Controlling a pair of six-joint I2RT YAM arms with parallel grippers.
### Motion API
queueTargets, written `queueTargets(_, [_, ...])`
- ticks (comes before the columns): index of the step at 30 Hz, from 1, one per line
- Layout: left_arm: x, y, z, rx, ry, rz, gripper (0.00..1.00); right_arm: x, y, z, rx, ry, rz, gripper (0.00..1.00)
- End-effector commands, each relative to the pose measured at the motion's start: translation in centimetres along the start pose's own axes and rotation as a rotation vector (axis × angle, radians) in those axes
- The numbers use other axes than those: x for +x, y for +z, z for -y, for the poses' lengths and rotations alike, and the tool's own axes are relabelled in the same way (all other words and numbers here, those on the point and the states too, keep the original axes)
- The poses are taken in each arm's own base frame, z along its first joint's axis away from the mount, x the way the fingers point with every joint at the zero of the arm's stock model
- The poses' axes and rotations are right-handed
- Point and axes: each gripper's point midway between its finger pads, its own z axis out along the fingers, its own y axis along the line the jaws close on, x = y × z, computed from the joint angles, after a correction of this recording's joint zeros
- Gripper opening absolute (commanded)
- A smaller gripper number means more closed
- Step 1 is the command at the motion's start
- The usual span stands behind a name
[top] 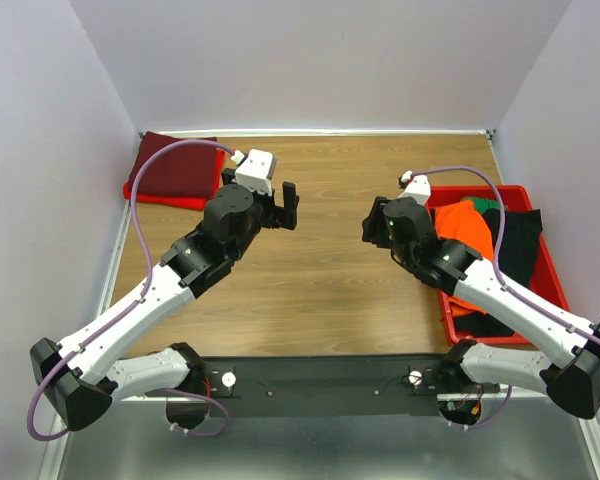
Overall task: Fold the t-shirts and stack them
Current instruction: Grab the tshirt from the pile
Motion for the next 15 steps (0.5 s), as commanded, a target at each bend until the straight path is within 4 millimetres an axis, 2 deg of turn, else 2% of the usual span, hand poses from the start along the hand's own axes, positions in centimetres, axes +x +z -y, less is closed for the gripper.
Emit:
queueTargets(1, [-0.7, -0.2, 0.1, 0.015, 0.001, 0.025, 0.98, -0.1, -0.3, 1.2, 0.046, 0.022, 0.025, 0.60])
queueTargets(6, [-0.5, -0.2, 0.3, 0.027, 0.008, 0.015, 0.98, 0.0, -0.6, 1.6, 0.049, 0.038, 0.031, 0.61])
queueTargets(7, [-0.4, -0.2, 0.4, 0.027, 0.006, 0.010, 0.98, 0.0, -0.6, 1.7, 0.054, 0.041, 0.032, 0.67])
queueTargets(9, [-0.6, -0.2, 0.5, 0.038, 0.004, 0.011, 0.98, -0.1, -0.6, 1.9, 0.068, 0.044, 0.033, 0.67])
queueTargets(10, [-0.5, -0.3, 0.6, 0.041, 0.002, 0.011, 0.98, 0.0, -0.6, 2.5, 0.104, 0.043, 0.034, 0.72])
queueTargets(13, [-0.6, -0.4, 0.9, 0.056, -0.002, 0.007, 0.98, -0.2, 0.1, 4.2, 0.186, 0.034, 0.023, 0.75])
queueTargets(14, [-0.8, -0.4, 0.9, 0.061, -0.007, 0.010, 0.98, -0.5, 1.1, 6.4, 0.248, 0.057, 0.005, 0.75])
queueTargets(15, [-0.8, -0.5, 1.0, 0.065, -0.009, 0.009, 0.98, -0.5, 1.6, 7.0, 0.234, 0.073, -0.036, 0.75])
